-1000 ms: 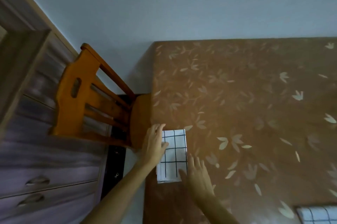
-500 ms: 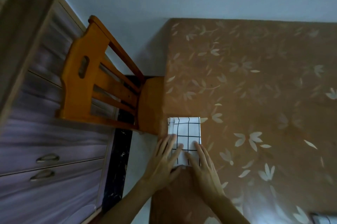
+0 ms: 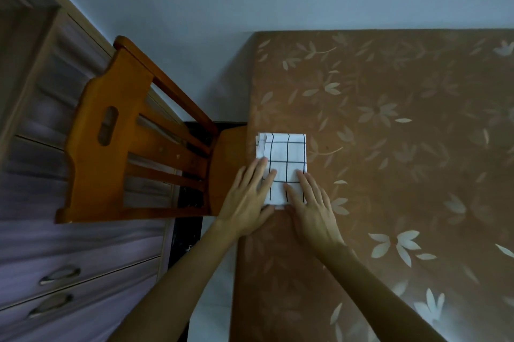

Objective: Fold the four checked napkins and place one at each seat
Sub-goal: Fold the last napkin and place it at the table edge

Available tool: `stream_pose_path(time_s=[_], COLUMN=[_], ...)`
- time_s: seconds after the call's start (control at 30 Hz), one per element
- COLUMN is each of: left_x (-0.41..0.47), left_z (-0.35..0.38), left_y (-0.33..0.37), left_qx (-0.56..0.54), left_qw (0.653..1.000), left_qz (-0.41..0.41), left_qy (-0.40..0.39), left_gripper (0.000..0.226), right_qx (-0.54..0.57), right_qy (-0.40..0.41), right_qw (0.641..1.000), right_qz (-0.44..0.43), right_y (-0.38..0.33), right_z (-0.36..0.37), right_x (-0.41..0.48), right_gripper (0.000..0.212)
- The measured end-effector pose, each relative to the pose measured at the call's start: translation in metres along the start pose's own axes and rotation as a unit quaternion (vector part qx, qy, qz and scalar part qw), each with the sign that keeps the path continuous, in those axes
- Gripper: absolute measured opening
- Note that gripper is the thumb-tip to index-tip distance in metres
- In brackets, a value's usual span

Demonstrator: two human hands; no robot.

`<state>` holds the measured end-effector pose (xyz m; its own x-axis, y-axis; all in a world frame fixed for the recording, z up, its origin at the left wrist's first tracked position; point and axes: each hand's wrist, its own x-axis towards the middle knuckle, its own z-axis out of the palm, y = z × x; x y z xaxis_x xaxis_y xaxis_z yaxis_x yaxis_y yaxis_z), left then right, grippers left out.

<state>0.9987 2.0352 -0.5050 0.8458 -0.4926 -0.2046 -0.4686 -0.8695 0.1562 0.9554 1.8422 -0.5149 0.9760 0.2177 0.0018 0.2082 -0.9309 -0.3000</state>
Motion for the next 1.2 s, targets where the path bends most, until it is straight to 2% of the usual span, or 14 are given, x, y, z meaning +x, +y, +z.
stream_pose_path(time_s=[0.17,0.33,0.43,0.5,0.6,0.63,0.9,1.2], left_x=[0.023,0.021,0.040,0.054,0.067,0.069,0.072,0.029], left_z=[-0.013,-0.017,-0.023,-0.023,-0.011,-0.007,0.001,0.007], left_y=[-0.007,0.000,0.003,0.003,-0.006,-0.009,-0.013,0.012], left_qx=[-0.001,-0.121,-0.156,-0.122,0.019,0.035,0.030,0.038], left_qw=[1.000,0.991,0.983,0.987,0.997,0.997,0.996,0.993], left_qz=[-0.013,-0.007,-0.022,-0.028,-0.005,-0.009,-0.058,-0.114], left_qy=[-0.006,0.062,0.099,0.100,0.071,0.064,0.055,0.008], left_gripper=[0.084,0.069,0.064,0.063,0.063,0.063,0.071,0.077], right_qx=[0.039,0.126,0.103,0.049,-0.017,-0.031,-0.066,-0.091], right_qy=[-0.045,0.003,0.012,-0.002,-0.012,-0.012,-0.026,-0.097], right_qw=[0.998,0.992,0.995,0.999,1.000,0.999,0.997,0.990], right_qz=[0.006,-0.016,-0.001,-0.002,-0.009,-0.008,-0.024,-0.053], right_y=[0.007,0.009,0.010,0.013,0.019,0.019,0.023,0.024], right_z=[-0.011,-0.027,-0.021,-0.011,0.003,0.006,0.007,-0.010], right_x=[0.025,0.044,0.069,0.080,0.087,0.087,0.090,0.067], right_gripper=[0.048,0.045,0.053,0.058,0.060,0.060,0.063,0.066])
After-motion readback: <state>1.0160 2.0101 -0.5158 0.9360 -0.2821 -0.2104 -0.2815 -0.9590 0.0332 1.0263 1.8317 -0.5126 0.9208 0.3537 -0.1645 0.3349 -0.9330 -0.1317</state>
